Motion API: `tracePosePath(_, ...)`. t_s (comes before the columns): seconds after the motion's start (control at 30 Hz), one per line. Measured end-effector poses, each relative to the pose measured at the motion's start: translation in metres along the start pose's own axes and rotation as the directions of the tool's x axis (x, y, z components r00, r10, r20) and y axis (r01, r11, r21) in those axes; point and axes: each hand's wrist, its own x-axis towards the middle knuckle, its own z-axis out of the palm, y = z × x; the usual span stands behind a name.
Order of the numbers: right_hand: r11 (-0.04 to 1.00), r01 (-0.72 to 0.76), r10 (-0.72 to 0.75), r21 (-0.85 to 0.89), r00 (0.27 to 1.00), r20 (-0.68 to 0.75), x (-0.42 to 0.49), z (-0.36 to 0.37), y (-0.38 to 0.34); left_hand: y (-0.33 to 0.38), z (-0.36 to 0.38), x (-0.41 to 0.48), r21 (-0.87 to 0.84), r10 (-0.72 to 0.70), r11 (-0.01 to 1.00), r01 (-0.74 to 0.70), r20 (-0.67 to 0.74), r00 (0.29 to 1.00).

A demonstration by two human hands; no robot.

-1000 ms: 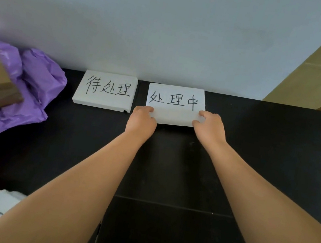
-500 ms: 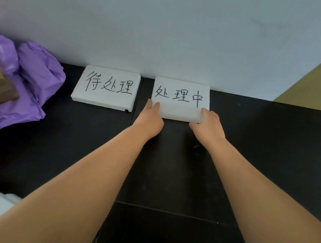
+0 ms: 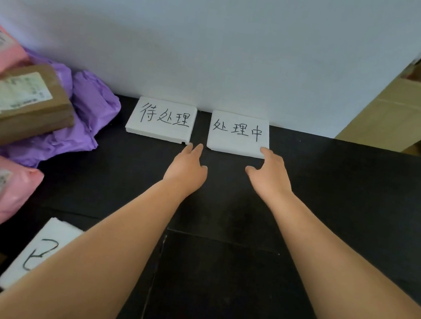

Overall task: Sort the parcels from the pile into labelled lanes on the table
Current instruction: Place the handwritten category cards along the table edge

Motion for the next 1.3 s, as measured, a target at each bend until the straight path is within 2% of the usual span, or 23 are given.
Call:
tracePosePath(0.3,0.997,0.044,-0.043,0.071,0.999,-0.014,-0.1,0.019,-0.035,-0.062,-0.019,-0.098,0.103,0.005,0.995,-0.005,-0.002,1.0)
tracePosePath(0.47,0.996,0.041,-0.042,0.077,0.999,0.011,-0.152,0.047,-0.051,-0.113,-0.024,-0.151,0.124,-0.061,0.99,0.065,-0.038,0.997)
tracePosePath(0.73,0.996,0.05,-0.06,0.071,0.987,0.15,-0.235,0.128,-0.071,-0.209,-0.038,-0.209,0.122,-0.176,0.974,0.189,-0.113,0.978)
tracePosePath(0.9,0.997,0.063,-0.072,0.04,0.965,0.252,-0.276,0.174,-0.085,-0.254,-0.052,-0.224,0.092,-0.249,0.962,0.258,-0.104,0.963)
tracePosePath(1.03,0.999,0.029,-0.022,-0.017,0.944,0.33,-0.296,0.201,-0.089,-0.275,-0.052,-0.228,0.083,-0.304,0.948,0.308,-0.052,0.951)
tracePosePath(1.3,0.995,-0.081,0.094,-0.051,0.918,0.385,-0.314,0.231,-0.094,-0.294,-0.046,-0.231,0.118,-0.298,0.948,0.295,0.008,0.955)
